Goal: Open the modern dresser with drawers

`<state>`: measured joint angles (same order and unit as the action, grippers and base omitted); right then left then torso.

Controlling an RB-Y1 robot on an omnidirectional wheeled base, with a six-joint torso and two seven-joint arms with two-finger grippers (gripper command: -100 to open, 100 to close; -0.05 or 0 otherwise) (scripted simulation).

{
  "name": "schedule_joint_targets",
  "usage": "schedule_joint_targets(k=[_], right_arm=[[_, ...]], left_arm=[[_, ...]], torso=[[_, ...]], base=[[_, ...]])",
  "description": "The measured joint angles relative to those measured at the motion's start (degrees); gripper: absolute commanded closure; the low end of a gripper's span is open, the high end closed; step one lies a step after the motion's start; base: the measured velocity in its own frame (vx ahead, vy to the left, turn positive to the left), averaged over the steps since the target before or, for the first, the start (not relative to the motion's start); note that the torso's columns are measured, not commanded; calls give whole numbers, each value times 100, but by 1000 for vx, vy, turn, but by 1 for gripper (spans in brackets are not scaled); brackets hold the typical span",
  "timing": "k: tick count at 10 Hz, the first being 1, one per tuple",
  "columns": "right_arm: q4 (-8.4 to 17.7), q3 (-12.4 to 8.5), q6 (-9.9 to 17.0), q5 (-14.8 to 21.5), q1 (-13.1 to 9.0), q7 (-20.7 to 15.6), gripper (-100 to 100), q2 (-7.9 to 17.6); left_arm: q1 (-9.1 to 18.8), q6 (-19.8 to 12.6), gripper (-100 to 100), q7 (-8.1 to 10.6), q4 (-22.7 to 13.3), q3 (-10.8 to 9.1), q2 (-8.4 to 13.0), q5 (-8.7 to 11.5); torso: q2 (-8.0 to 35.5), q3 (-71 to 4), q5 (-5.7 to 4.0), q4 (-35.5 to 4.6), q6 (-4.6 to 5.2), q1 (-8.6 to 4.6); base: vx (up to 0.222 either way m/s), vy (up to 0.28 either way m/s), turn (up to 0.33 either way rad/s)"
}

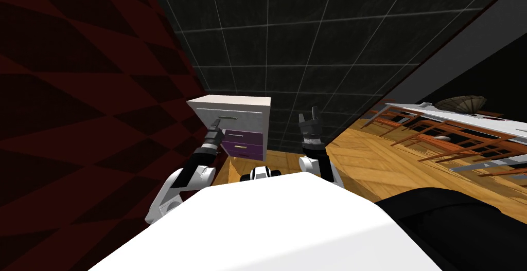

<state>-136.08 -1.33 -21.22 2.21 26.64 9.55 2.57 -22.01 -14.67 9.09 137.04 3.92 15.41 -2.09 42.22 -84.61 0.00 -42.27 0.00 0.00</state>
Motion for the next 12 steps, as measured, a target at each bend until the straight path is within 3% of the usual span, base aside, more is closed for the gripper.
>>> schedule_joint_targets(k=[4, 12], right_arm=[[0, 0, 0, 0, 0, 0, 0, 0], [0, 0, 0, 0, 0, 0, 0, 0]], left_arm=[[165, -667, -100, 141, 13, 116, 282, -33], [451, -1662, -100, 317, 59, 293, 730, -95]], torso=[[8, 5, 0, -2, 0, 0], [3, 2, -1, -1, 0, -3]], base=[[78, 29, -89], [57, 22, -80]])
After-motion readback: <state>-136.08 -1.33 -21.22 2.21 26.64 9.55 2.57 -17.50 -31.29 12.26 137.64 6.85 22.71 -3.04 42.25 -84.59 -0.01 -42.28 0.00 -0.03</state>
